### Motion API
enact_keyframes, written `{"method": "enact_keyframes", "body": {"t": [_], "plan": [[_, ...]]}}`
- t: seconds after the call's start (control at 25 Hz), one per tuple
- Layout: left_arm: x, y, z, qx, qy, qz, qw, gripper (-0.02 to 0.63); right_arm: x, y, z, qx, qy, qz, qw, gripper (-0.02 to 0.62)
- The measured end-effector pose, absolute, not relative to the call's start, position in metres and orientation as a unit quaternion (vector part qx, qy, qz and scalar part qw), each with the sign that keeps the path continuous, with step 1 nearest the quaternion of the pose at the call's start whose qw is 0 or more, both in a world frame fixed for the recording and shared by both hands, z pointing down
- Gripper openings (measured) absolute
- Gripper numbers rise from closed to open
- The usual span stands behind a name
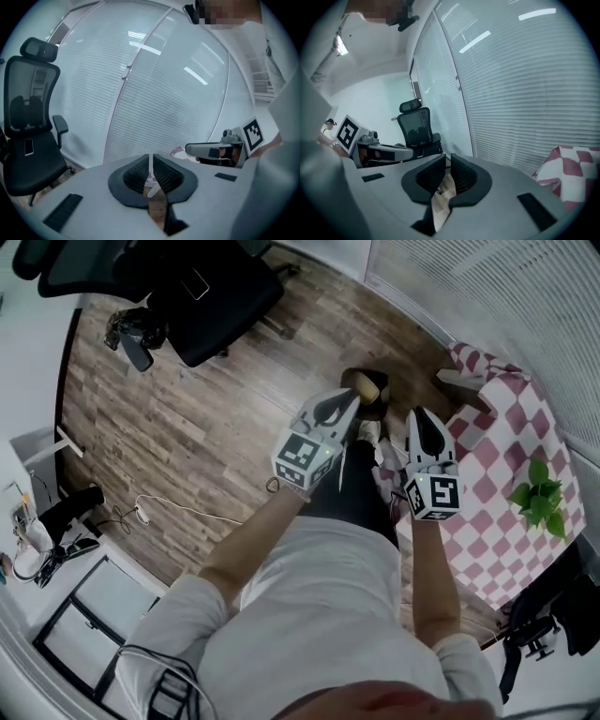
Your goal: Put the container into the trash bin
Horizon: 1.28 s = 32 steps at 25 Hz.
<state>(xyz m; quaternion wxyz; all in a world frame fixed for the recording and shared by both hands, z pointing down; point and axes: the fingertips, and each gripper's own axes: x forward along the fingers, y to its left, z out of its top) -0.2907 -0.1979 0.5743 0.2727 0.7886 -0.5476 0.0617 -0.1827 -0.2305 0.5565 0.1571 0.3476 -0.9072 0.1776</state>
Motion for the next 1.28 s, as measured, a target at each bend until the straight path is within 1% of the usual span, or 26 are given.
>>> {"method": "enact_keyframes", "body": {"t": [0.28, 0.6, 0.72, 0.92, 1.28], "plan": [[-0.28, -0.186, 0.476, 0.823, -0.527, 0.039, 0.208, 0.041, -0.185, -0.214, 0.474, 0.349, -0.914, 0.16, 0.133, 0.046], [-0.267, -0.164, 0.399, 0.847, -0.505, 0.004, 0.169, 0.032, -0.194, -0.189, 0.387, 0.335, -0.929, 0.118, 0.101, 0.041], [-0.262, -0.156, 0.369, 0.853, -0.5, -0.011, 0.151, 0.031, -0.195, -0.171, 0.368, 0.328, -0.932, 0.125, 0.091, 0.04], [-0.261, -0.15, 0.331, 0.863, -0.491, -0.024, 0.115, 0.031, -0.197, -0.15, 0.347, 0.314, -0.937, 0.128, 0.083, 0.04], [-0.261, -0.141, 0.273, 0.874, -0.476, -0.059, 0.079, 0.031, -0.218, -0.138, 0.265, 0.284, -0.955, 0.063, 0.065, 0.037]]}}
